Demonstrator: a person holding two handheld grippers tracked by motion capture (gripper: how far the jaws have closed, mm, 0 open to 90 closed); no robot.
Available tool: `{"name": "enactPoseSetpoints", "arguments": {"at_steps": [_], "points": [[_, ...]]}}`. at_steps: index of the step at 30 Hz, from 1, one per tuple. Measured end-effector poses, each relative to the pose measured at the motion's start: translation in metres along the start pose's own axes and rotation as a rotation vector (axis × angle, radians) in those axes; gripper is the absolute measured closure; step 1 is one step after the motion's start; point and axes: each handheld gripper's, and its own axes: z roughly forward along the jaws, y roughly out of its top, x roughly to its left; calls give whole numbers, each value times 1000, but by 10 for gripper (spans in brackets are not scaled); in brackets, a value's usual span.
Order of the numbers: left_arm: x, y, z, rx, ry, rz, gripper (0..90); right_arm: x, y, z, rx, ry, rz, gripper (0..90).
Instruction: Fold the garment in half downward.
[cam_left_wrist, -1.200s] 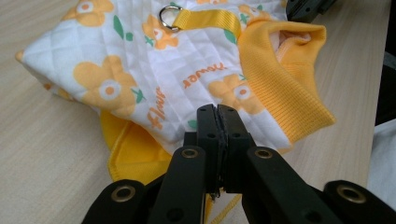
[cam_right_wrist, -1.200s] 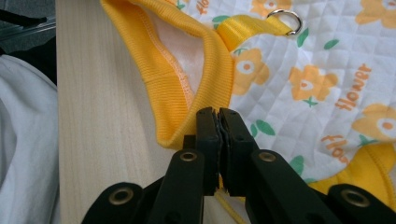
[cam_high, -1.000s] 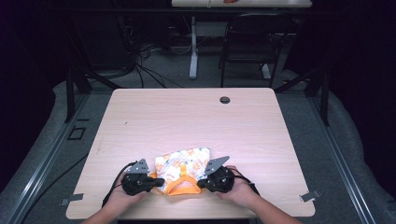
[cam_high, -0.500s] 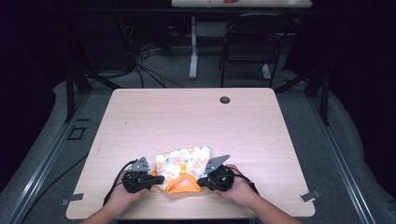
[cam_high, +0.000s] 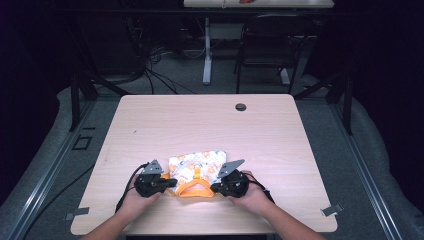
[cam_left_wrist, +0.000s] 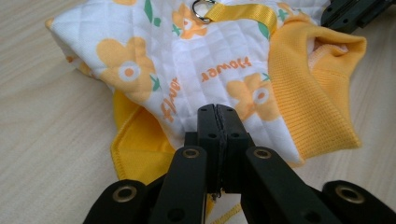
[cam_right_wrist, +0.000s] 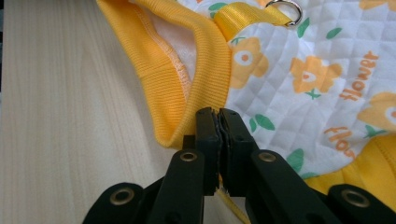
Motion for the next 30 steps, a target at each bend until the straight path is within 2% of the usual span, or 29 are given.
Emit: {"name": "enactPoseSetpoints", "arguments": {"at_steps": [7, 19, 23, 25, 29, 30], "points": [[6, 5, 4, -5, 18, -8, 893, -5, 4, 3, -9, -25, 18, 865], [11, 7, 5, -26, 27, -28, 884, -6, 5, 2, -13, -34, 11, 854], [10, 7, 2, -42, 26, -27, 872, -6, 7, -4, -15, -46, -1, 844], [9, 8, 0, -50, 20, -35, 866, -3, 6, -8, -53, -40, 16, 840], [7, 10, -7, -74, 19, -41, 860, -1, 8, -15, -63, -43, 12, 820], [5, 10, -10, -77, 22, -38, 847, 1, 8, -19, -81, -46, 19, 801]]}}
